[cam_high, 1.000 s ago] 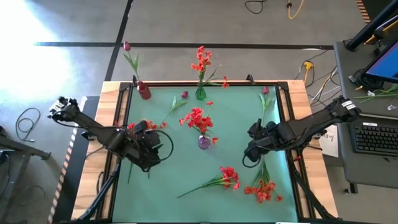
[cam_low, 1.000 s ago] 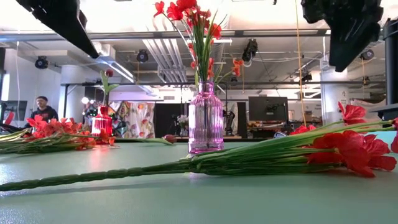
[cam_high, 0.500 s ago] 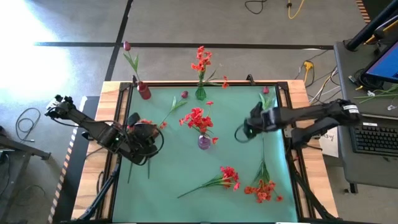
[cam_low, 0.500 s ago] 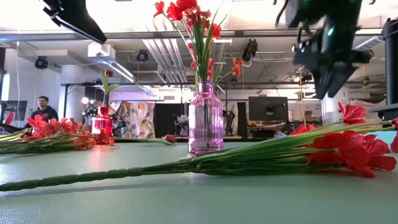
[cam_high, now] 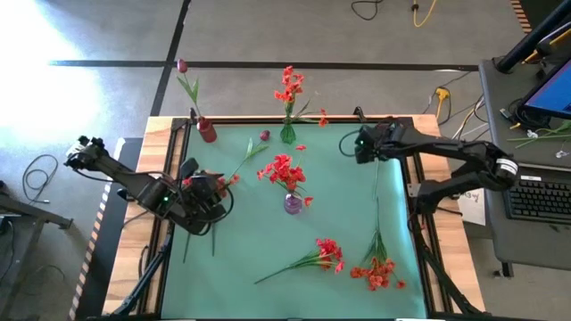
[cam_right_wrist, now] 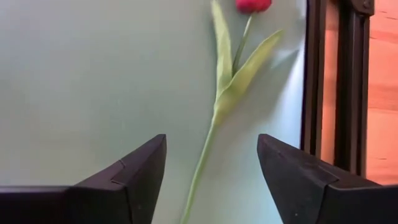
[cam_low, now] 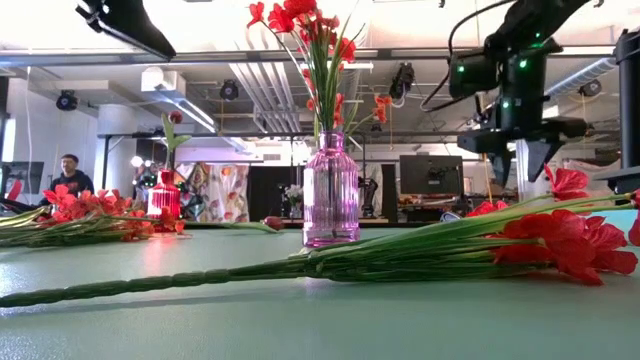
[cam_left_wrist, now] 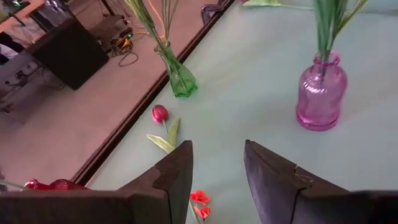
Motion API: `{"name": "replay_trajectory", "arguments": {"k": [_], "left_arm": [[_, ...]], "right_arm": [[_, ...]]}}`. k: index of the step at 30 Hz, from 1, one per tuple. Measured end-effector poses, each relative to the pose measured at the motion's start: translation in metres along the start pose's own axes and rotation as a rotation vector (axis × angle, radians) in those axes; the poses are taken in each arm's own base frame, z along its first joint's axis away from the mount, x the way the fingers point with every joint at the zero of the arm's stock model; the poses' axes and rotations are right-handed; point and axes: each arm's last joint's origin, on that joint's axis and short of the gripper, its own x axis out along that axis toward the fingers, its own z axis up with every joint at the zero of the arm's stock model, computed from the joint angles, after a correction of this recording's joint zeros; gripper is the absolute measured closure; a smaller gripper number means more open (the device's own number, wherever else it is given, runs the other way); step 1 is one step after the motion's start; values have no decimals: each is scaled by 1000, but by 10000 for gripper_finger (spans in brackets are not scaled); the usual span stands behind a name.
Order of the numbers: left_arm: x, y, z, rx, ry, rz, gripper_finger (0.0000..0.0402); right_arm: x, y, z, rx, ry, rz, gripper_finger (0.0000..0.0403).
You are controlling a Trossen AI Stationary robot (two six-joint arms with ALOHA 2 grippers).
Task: Sort flowers into vase by color
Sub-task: Put the right pink flower into the red vase
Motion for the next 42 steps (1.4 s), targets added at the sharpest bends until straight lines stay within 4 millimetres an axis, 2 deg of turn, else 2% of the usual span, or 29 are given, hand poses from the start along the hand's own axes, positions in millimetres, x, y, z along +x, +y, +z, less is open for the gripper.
{"name": "replay_trajectory", "arguments": {"k": [7, 13, 20, 26, 34, 42], "left_arm": [[-27, 22, 34, -18, 29, -52, 272], [-42, 39, 54, -35, -88, 56, 272], [-46, 45, 60, -4, -176, 163, 272], [-44, 43, 58, 8, -175, 171, 272], [-39, 40, 52, 26, -166, 181, 272], [-33, 36, 43, 29, -154, 191, 272]], "right_arm": [[8, -13, 14, 94, 7, -27, 129], [19, -16, 11, 113, 18, -16, 129], [44, -17, 1, 146, 19, 18, 141], [69, -17, -1, 165, 12, 11, 157], [98, -15, 4, 137, 57, -53, 199], [105, -13, 3, 132, 72, -62, 299]]}}
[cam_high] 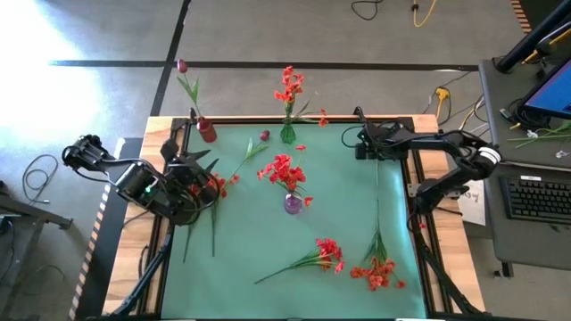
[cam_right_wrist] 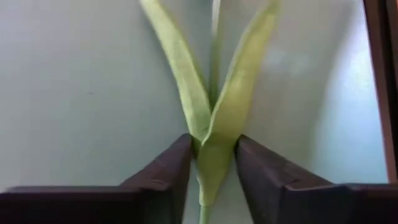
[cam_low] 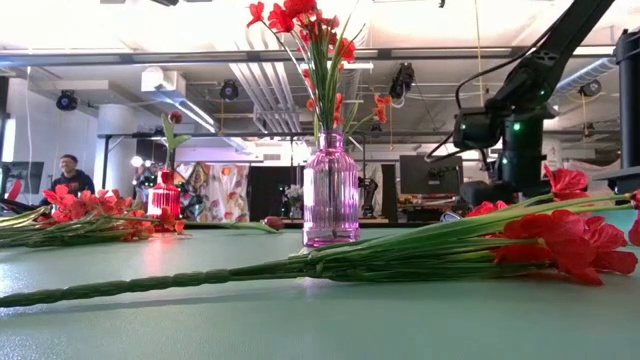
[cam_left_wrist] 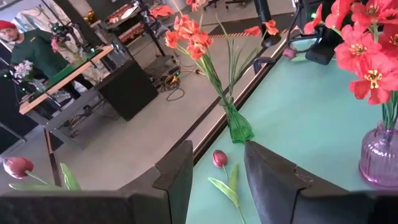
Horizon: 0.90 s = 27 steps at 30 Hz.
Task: Sort flowers into vase by color
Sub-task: Put the right pink flower into the red vase
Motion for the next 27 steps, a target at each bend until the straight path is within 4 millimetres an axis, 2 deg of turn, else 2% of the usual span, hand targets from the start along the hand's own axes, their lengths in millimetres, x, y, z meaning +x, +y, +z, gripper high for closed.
{"name": "replay_trajectory", "arguments": {"k": [6, 14, 17, 27], "left_arm": [[0, 0, 1, -34, -3, -2, 272], [0, -2, 2, -54, -7, -8, 272], [0, -3, 3, -74, 1, -29, 272], [0, -4, 3, -78, 17, -57, 272]], "right_arm": [[-2, -1, 0, -17, -7, 2, 381], [-12, -4, 1, -21, -35, 31, 388], [-28, -6, 0, -24, -76, 84, 389], [-102, -22, -6, -22, -343, 361, 390]]}}
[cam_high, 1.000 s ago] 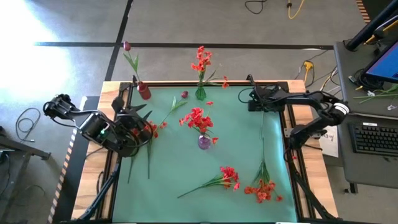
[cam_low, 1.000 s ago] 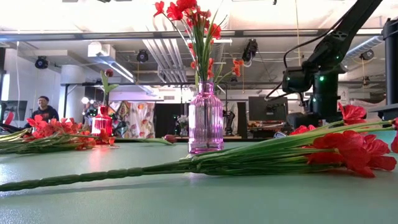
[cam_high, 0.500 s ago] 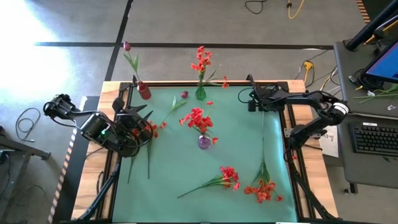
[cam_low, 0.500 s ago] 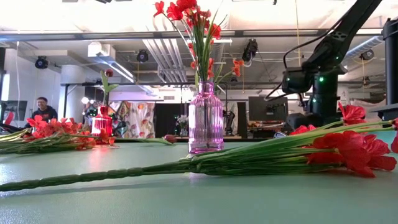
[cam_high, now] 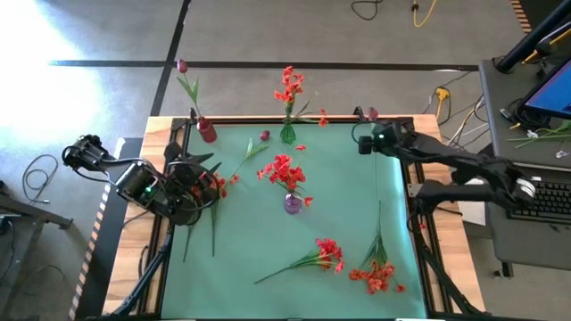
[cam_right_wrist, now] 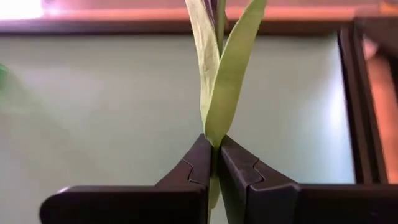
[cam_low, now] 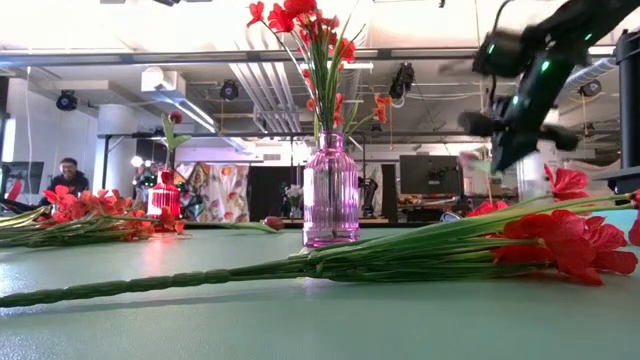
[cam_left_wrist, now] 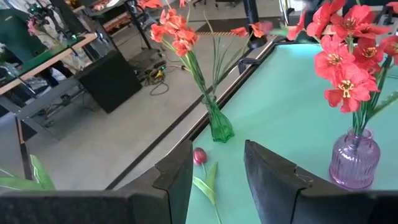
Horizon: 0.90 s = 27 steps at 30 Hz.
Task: Sort flowers into vase by color
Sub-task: Put the right pink flower into the red vase
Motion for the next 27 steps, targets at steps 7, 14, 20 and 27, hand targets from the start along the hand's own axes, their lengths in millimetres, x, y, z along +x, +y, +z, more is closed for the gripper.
{"name": "replay_trajectory", "arguments": {"k": [7, 14, 20, 27], "left_arm": [[0, -1, 1, -11, -3, -4, 272], [-1, -2, 5, -51, -9, -23, 272], [-5, -13, 25, -75, -52, -189, 272], [-10, -43, 58, -8, -268, -524, 272]], "right_arm": [[-52, 6, 11, -58, -206, 269, 390], [-102, 24, 17, -136, -404, 699, 390], [-136, 43, 13, -226, -512, 1008, 390], [-178, 70, 5, -330, -640, 1289, 390]]}}
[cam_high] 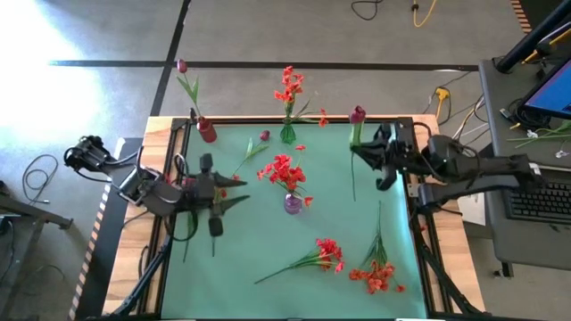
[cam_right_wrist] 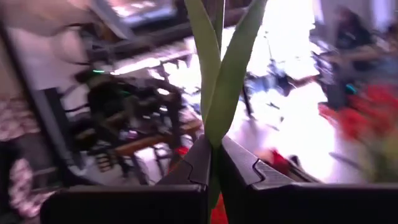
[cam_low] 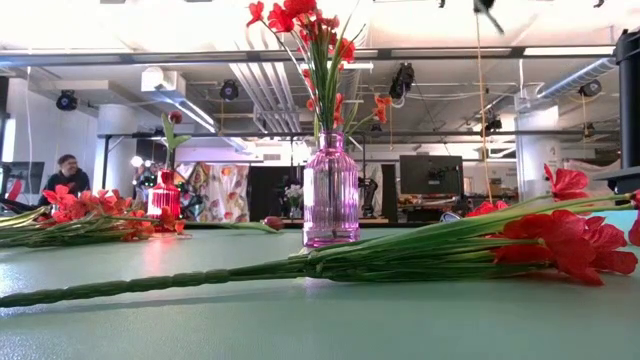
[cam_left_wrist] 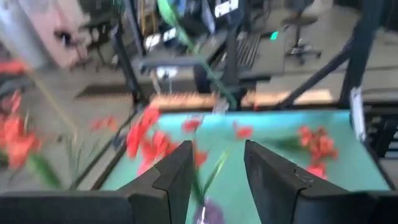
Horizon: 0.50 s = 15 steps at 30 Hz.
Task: Sort flowers into vase by color
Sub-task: Put the right pink flower into the red vase
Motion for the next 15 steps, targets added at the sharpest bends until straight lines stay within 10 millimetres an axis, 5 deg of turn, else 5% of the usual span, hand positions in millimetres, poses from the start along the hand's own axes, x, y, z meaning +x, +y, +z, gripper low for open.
{"name": "replay_trajectory", "arguments": {"k": [15], "left_arm": [[32, -29, 21, 71, -244, 23, 217]], "right_arm": [[70, 93, 10, -157, 82, 288, 390]]}}
